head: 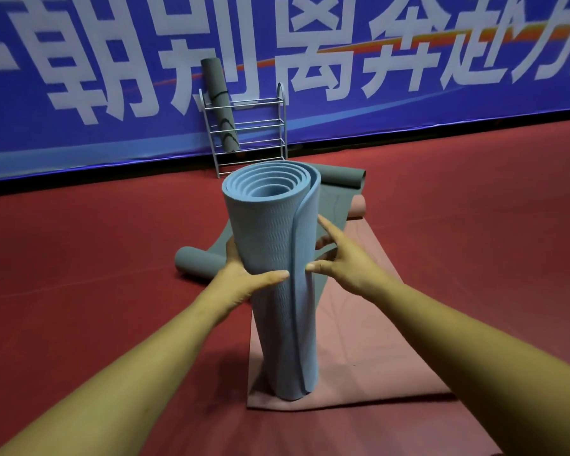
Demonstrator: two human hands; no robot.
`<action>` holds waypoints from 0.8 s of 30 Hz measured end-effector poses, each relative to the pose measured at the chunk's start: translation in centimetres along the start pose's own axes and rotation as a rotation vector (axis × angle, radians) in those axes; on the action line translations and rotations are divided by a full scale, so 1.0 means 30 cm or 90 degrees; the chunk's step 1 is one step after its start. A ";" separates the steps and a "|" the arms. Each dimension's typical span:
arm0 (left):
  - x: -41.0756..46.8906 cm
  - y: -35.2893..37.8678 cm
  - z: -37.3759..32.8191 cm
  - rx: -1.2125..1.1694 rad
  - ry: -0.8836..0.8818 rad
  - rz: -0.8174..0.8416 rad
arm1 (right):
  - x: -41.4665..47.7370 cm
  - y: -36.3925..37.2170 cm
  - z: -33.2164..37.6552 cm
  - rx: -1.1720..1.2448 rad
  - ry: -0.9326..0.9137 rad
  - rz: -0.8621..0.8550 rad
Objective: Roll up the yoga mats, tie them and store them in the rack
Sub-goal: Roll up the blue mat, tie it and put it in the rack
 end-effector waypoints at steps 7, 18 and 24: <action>0.063 -0.074 -0.123 0.010 0.079 -0.100 | -0.013 -0.029 0.094 0.115 -0.093 -0.026; 0.059 -0.038 -0.267 -0.086 0.134 -0.008 | -0.062 -0.104 0.194 0.004 -0.124 -0.158; 0.061 -0.022 -0.279 -0.019 0.121 -0.056 | -0.069 -0.104 0.170 -0.033 -0.100 -0.174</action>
Point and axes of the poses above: each hand's wrist, its own x-axis towards the middle knuckle, its own y-axis out of the palm, z = x × y, the point moved 8 cm from there along x, towards the middle knuckle, and after that the axes turned 5 degrees about x, right-handed, at the moved point
